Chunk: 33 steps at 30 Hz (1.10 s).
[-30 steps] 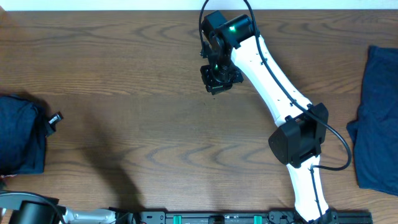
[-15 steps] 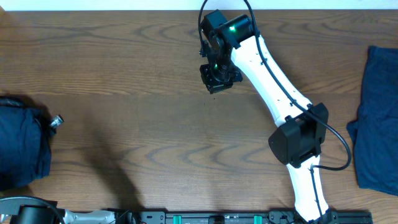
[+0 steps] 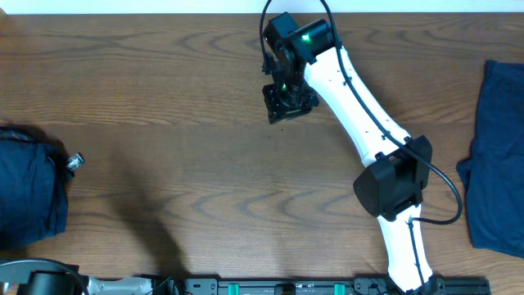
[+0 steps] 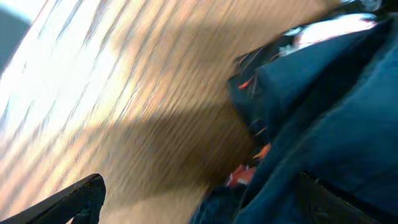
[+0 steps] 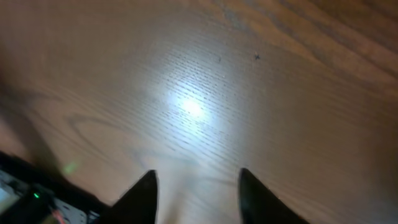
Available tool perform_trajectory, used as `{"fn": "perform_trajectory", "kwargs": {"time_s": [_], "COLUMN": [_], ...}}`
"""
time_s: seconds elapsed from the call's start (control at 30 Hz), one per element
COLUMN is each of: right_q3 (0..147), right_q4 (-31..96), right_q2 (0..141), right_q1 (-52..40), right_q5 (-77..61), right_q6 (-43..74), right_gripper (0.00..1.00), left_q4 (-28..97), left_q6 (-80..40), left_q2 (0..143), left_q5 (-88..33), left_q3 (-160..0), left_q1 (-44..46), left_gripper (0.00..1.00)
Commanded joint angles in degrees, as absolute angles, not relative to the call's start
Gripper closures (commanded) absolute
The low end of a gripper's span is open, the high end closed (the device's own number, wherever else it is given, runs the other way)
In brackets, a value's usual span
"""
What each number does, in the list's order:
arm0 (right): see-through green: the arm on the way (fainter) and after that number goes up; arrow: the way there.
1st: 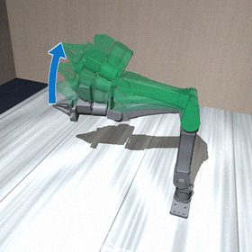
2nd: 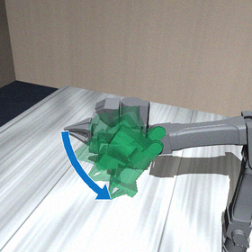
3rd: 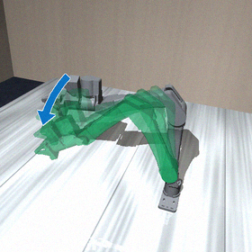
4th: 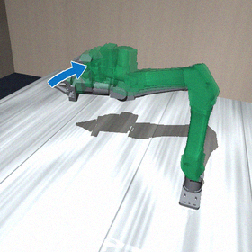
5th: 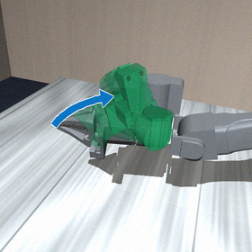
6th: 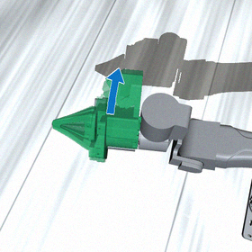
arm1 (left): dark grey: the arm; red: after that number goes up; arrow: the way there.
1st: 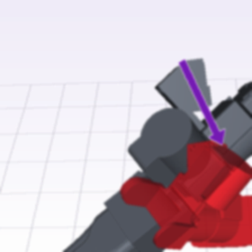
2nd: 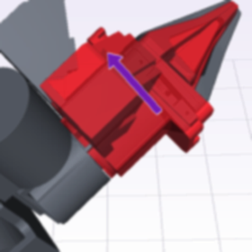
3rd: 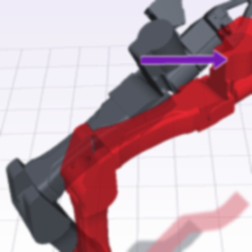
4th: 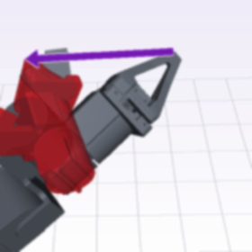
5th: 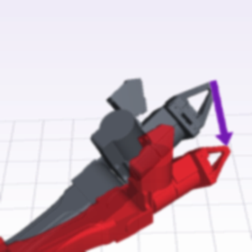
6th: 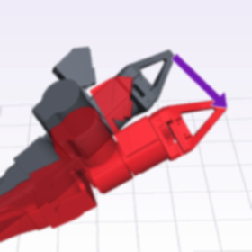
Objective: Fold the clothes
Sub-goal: 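Lower the shorts onto the left pile and open the left gripper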
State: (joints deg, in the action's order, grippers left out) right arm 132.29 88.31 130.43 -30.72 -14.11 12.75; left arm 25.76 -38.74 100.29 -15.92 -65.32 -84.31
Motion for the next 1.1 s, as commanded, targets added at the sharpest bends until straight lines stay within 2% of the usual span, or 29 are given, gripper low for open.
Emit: {"fn": "perform_trajectory", "kwargs": {"time_s": [0.0,0.07,0.13,0.27,0.5,0.67,0.83,1.07], "right_q3": [133.3,133.3,133.3,133.3,133.3,133.3,133.3,133.3], "right_q4": [88.1,88.0,87.6,86.9,87.4,87.6,87.6,87.7], "right_q2": [129.4,129.4,129.4,129.5,129.5,129.5,129.5,129.5], "right_q1": [-31.6,-31.5,-31.4,-31.4,-31.2,-31.0,-29.6,-19.3], "right_q5": [-14.0,-13.9,-13.7,-13.7,-13.7,-13.0,-8.0,-7.3], "right_q6": [12.1,12.1,12.1,12.1,12.1,11.7,11.7,11.7], "right_gripper": [0.31,0.2,0.01,0.01,0.01,0.01,0.01,0.01], "left_q4": [22.7,20.3,18.2,16.6,20.3,18.1,13.9,14.1], "left_q6": [-22.2,-20.3,-20.2,-23.2,-27.7,-28.9,-30.7,-25.3], "left_q2": [99.3,99.3,99.2,97.9,91.0,88.9,88.0,86.7], "left_q5": [-21.3,-26.2,-31.5,-35.0,-23.5,-32.1,-42.2,-44.4], "left_q3": [-65.8,-65.8,-65.8,-65.8,-65.8,-65.8,-65.8,-65.8], "left_q1": [-84.5,-84.5,-84.5,-84.5,-84.5,-83.2,-74.7,-55.2], "left_gripper": [0.02,0.02,0.02,0.01,0.02,0.02,0.02,0.02]}}
